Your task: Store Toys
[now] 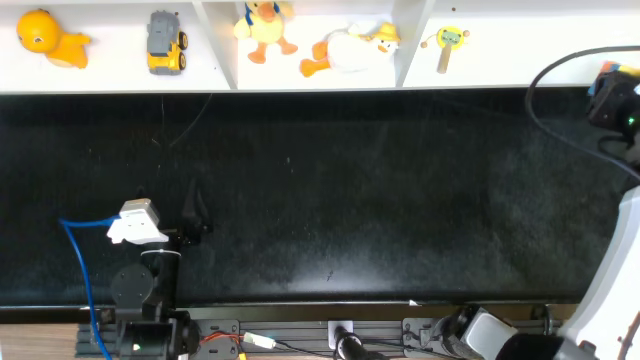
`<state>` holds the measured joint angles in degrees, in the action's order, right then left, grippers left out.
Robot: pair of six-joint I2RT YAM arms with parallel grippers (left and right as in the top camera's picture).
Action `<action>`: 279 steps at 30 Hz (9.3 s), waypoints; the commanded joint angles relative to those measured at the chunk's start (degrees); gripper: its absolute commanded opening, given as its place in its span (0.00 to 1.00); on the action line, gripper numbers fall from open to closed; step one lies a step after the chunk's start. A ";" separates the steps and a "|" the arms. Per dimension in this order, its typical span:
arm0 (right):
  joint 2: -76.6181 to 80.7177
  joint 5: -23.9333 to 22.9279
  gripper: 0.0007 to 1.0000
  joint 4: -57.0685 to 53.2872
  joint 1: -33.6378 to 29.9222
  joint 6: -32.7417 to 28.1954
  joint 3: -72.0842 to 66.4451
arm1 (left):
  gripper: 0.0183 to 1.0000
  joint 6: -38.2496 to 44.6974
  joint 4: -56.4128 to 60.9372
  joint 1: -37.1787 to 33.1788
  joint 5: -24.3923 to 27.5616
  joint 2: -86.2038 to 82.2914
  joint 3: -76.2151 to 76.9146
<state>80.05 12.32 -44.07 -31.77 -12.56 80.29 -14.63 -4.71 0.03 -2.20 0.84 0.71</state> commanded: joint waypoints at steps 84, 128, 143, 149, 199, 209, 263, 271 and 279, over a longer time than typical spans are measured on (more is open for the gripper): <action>37.68 13.35 0.17 78.86 6.14 0.48 -13.84 | 1.00 1.09 -0.02 0.31 0.15 -0.68 -0.24; -19.08 3.28 1.00 3.04 16.65 -0.85 -13.84 | 1.00 1.09 -0.02 0.31 0.15 -0.68 -0.24; -40.50 3.23 1.00 -15.02 29.92 5.09 -13.84 | 1.00 1.09 -0.02 0.31 0.15 -0.68 -0.24; -40.59 3.26 1.00 -20.57 29.92 5.09 -13.88 | 1.00 1.09 -0.02 0.31 0.15 -0.68 -0.24; -79.91 -12.61 1.00 39.85 34.12 33.31 -80.02 | 1.00 1.09 -0.02 0.31 0.15 -0.68 -0.24; -79.91 -12.98 1.00 39.78 34.12 29.05 -80.04 | 1.00 1.09 -0.02 0.31 0.15 -0.68 -0.24; -79.84 -13.00 1.00 39.67 34.10 29.05 -80.02 | 1.00 1.09 -0.02 0.31 0.15 -0.68 -0.24; -79.84 -13.00 0.99 39.67 34.10 29.05 -80.02 | 1.00 1.09 -0.02 0.31 0.13 -0.68 -0.24; -79.84 -13.00 1.00 39.67 34.10 29.05 -80.02 | 1.00 1.09 -0.02 0.31 0.15 -0.68 -0.24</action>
<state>0.73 -0.40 -4.71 1.93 16.67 1.04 -14.63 -4.71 0.03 -2.20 0.84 0.67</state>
